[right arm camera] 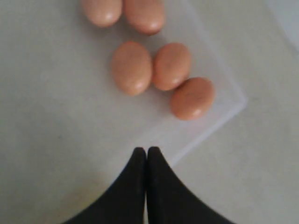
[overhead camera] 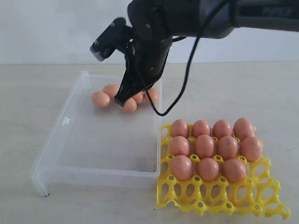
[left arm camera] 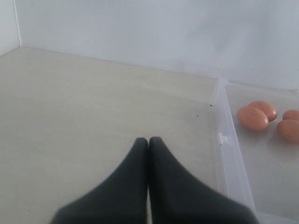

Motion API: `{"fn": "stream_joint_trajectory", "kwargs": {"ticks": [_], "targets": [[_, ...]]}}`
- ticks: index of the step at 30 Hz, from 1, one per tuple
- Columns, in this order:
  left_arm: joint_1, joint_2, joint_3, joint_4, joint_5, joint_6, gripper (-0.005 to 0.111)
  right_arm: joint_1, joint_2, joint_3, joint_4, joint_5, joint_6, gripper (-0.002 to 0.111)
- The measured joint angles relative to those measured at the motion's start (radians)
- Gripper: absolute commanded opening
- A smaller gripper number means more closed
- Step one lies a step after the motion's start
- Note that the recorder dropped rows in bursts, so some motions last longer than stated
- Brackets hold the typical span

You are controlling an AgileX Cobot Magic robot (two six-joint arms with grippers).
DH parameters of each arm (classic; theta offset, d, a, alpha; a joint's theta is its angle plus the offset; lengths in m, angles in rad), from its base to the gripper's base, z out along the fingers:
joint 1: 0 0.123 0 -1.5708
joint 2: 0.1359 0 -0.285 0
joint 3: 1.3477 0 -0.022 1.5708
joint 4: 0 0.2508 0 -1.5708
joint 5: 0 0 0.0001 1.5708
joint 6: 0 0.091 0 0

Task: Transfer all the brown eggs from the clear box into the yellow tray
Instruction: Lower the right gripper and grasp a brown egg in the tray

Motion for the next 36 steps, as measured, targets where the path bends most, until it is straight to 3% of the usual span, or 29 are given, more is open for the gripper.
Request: {"fn": "stream_joint_trajectory", "kwargs": {"ticks": [3,5,8,11,14,36], "targets": [[0.0,0.0,0.0,0.0,0.0,0.0,-0.004,0.0,0.087,-0.097,0.082,0.056,-0.04,0.003],[0.0,0.0,0.0,0.0,0.0,0.0,-0.004,0.0,0.122,-0.15,0.113,0.045,-0.053,0.013],[0.0,0.0,0.0,0.0,0.0,0.0,-0.004,0.0,0.141,-0.179,0.123,-0.006,-0.061,0.039],[0.0,0.0,0.0,0.0,0.0,0.0,-0.004,0.0,0.154,-0.183,0.123,-0.061,-0.091,0.073],[0.0,0.0,0.0,0.0,0.0,0.0,-0.004,0.0,0.173,-0.185,0.125,-0.086,-0.102,0.088],[0.0,0.0,0.0,0.0,0.0,0.0,-0.004,0.0,0.323,-0.185,0.07,-0.31,-0.059,0.084]]}}
